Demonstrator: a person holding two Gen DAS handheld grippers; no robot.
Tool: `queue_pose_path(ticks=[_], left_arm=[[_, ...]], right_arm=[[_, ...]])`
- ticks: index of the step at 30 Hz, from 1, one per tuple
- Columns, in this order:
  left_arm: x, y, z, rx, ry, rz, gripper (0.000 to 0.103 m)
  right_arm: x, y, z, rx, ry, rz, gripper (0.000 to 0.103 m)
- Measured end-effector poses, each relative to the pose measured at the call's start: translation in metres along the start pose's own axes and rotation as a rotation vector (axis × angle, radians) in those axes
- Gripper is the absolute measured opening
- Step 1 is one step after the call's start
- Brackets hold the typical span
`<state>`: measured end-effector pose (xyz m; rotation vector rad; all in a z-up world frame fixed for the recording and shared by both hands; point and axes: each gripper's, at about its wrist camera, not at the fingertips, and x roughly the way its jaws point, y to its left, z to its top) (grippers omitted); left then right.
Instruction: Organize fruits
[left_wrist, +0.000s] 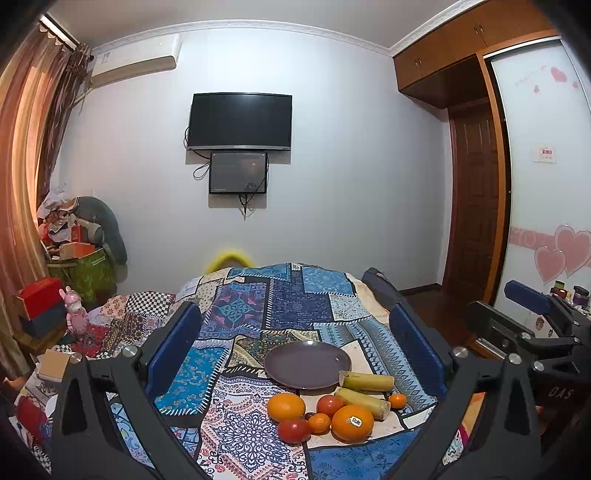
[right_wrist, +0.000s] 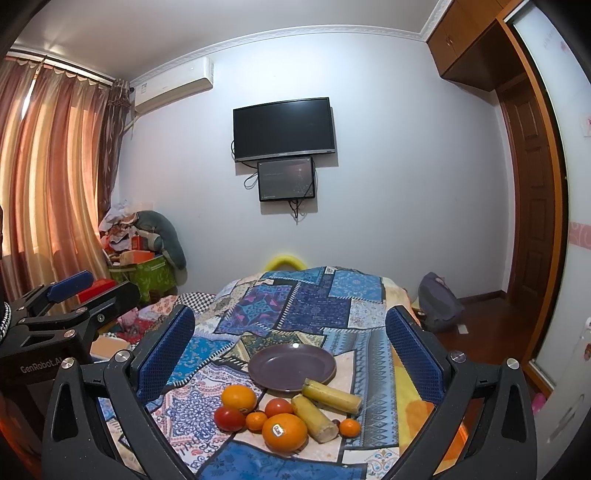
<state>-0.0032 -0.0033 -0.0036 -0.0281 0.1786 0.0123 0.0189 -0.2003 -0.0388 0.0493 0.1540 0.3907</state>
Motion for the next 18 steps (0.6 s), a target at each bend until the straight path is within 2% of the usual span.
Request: queue_pose_path(ticks=[18], left_arm=[[-0.0014,0.0029,-0.0013,-0.010,0.000,-0.005,0.103]], right_arm=[[0.0013,0.0038,-0.0021,0.002,0.002,-0.001,0.103]])
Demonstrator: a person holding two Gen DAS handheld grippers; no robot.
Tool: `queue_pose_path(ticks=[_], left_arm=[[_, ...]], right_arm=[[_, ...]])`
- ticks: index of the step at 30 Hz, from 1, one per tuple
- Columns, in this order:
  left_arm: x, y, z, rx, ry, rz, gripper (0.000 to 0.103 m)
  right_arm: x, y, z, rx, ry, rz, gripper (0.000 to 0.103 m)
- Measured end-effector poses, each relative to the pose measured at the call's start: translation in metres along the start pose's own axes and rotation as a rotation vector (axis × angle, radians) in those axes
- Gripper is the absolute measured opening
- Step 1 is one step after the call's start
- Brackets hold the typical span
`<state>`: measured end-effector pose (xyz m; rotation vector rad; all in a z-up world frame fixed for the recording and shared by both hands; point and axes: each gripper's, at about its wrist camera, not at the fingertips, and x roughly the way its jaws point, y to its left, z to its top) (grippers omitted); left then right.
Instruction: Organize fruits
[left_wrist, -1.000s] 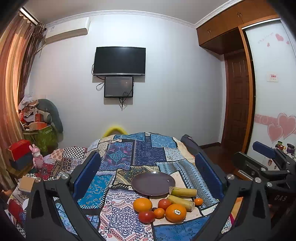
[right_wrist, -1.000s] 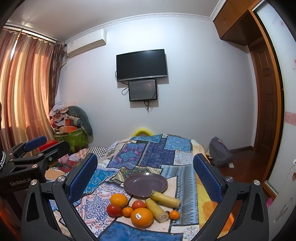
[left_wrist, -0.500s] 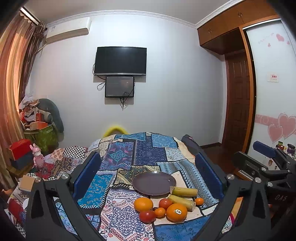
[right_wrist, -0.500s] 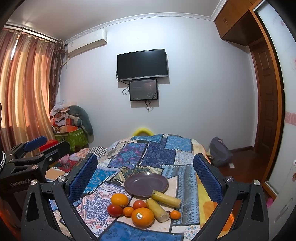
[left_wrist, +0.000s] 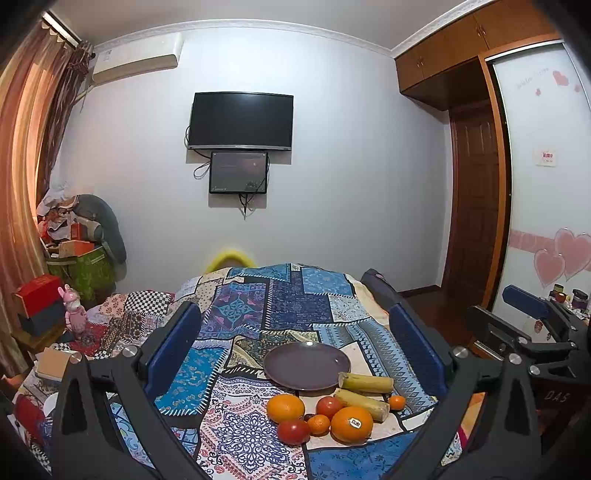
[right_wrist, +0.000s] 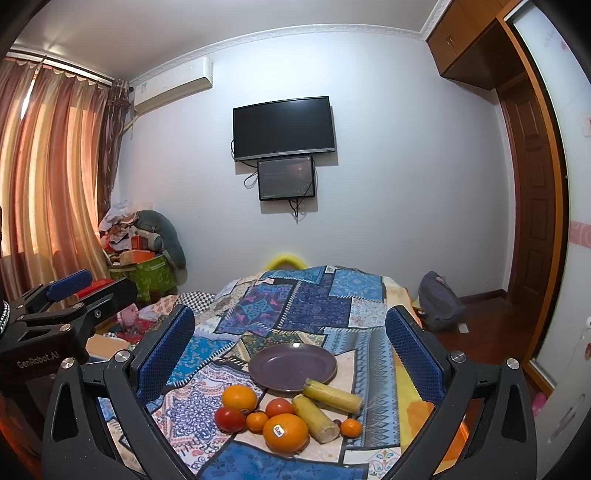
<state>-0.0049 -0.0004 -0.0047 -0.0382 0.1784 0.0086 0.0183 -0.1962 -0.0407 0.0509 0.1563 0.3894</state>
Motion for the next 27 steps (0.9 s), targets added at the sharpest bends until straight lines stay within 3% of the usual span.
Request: queue_pose_path(ticks=[5,7,9,16,21,27], left_arm=[[0.004,0.002,0.000,-0.009,0.021,-0.010,0.100],[0.010,0.003,-0.002,-0.011,0.049,-0.022,0.088],[0.016,0.003,-0.006,-0.011,0.079,-0.027,0.083],[0.042,0.011,-0.025,-0.023,0.192,-0.055,0.064],[0.067,0.018,-0.051,-0.022,0.308,-0.058,0.054],[0.103,0.026,-0.090,-0.030,0.472,-0.077,0.051]], right_arm=[[0.003,0.000,-0.002,-0.011,0.015,0.004,0.103],[0.005,0.000,-0.004,-0.016,0.028,0.008,0.100],[0.010,0.000,-0.008,-0.018,0.053,0.013,0.089],[0.029,-0.008,-0.025,-0.003,0.154,0.027,0.071],[0.052,-0.019,-0.049,0.026,0.277,0.045,0.058],[0.082,-0.024,-0.087,0.028,0.443,0.063,0.054]])
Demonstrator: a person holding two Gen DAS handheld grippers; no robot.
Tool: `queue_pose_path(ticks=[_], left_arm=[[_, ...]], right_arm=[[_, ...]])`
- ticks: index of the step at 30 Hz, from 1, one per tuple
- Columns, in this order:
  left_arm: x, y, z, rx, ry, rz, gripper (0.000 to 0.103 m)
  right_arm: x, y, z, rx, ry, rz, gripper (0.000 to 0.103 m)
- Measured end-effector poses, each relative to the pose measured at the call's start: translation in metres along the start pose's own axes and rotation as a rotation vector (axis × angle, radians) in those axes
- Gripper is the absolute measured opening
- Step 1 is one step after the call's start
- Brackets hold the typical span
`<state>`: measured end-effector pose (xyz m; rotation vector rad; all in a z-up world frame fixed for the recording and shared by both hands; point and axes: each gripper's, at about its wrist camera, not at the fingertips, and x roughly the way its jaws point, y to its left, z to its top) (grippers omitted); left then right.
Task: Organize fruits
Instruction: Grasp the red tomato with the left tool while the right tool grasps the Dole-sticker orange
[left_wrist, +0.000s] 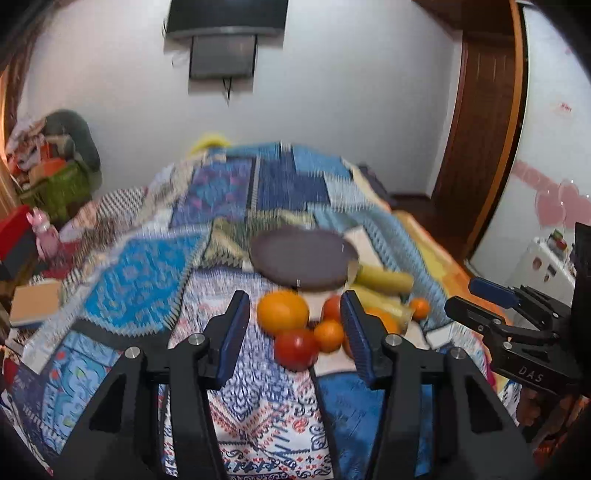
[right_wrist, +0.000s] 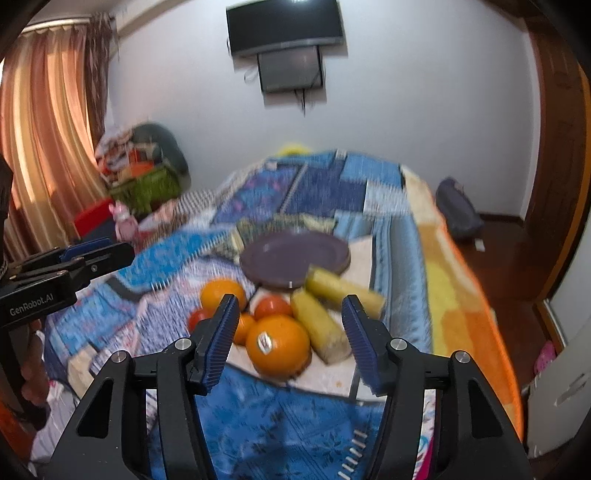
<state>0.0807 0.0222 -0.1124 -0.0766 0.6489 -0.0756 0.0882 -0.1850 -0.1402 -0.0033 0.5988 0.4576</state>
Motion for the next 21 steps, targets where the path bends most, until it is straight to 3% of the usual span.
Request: queue_pose_path(ticks=[8,21], left_arm=[[0.051,0.006,-0.026,-0.025,0.169,-0.026,0.051],[0.104,0.008,-0.041,-0.047,0.291,-0.062,0.051]], right_arm=[[0.037,-0.005,-0.015,0.036,0.146,0.059,0.054],[0.079,-0.004,-0.033,0.072,0.271,0.122,0.057]])
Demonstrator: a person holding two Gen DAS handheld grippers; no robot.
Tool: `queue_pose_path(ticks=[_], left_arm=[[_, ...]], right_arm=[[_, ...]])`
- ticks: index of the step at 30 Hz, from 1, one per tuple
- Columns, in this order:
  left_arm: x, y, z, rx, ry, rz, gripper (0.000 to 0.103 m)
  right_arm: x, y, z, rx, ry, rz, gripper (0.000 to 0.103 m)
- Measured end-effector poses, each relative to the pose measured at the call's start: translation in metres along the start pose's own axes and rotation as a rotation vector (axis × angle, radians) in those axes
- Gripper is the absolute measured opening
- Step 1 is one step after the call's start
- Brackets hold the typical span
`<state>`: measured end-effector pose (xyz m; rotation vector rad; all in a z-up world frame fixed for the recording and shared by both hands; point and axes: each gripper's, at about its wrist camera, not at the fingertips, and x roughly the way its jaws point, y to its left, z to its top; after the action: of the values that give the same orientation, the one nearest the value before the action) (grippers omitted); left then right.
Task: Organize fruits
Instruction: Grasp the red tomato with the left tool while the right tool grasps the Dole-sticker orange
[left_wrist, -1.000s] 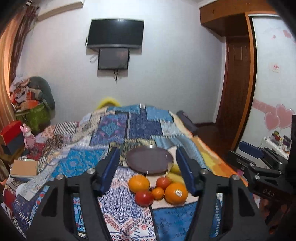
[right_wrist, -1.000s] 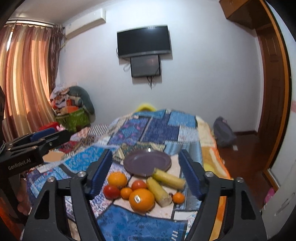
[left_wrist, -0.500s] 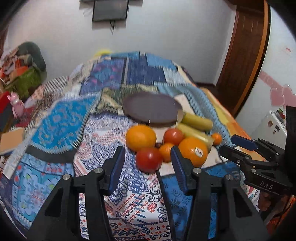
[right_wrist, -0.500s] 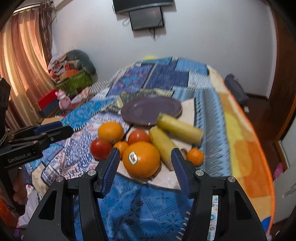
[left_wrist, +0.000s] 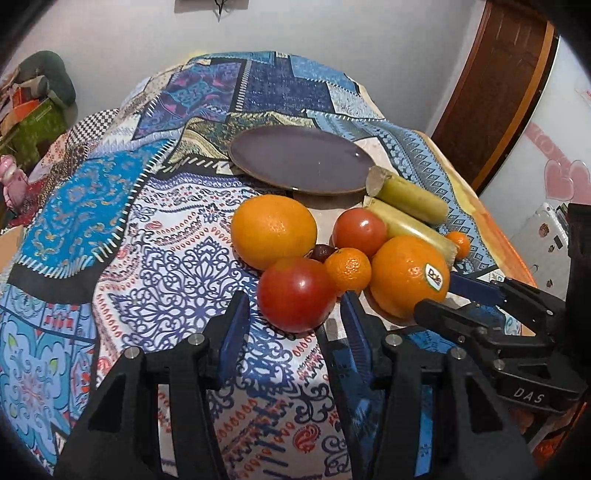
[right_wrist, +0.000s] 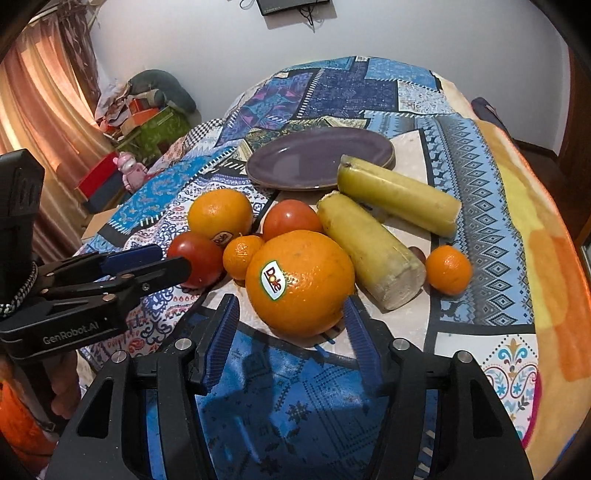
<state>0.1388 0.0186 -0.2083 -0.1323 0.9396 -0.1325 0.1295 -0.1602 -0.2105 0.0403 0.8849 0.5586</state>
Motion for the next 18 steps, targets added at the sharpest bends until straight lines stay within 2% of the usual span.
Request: queue_pose_path(ticks=[4,8,18], left_arm=[[0.011,0.001,0.001,-0.007,0.018,-0.011,0.051],[0.019,0.002,0.002,-0.019,0.024,-0.022,0.051],[0.022,0.002,0.002,-0.013,0.016,-0.031,0.049]], right_arm=[[0.007,-0.003,0.003,0.003,0.007,-0.010,0.057],[0.013,-0.008,0.003,0.033,0.022,0.014,0.063],[0.028,-0.005,0.006,0.040,0.033,0.011,0.069]])
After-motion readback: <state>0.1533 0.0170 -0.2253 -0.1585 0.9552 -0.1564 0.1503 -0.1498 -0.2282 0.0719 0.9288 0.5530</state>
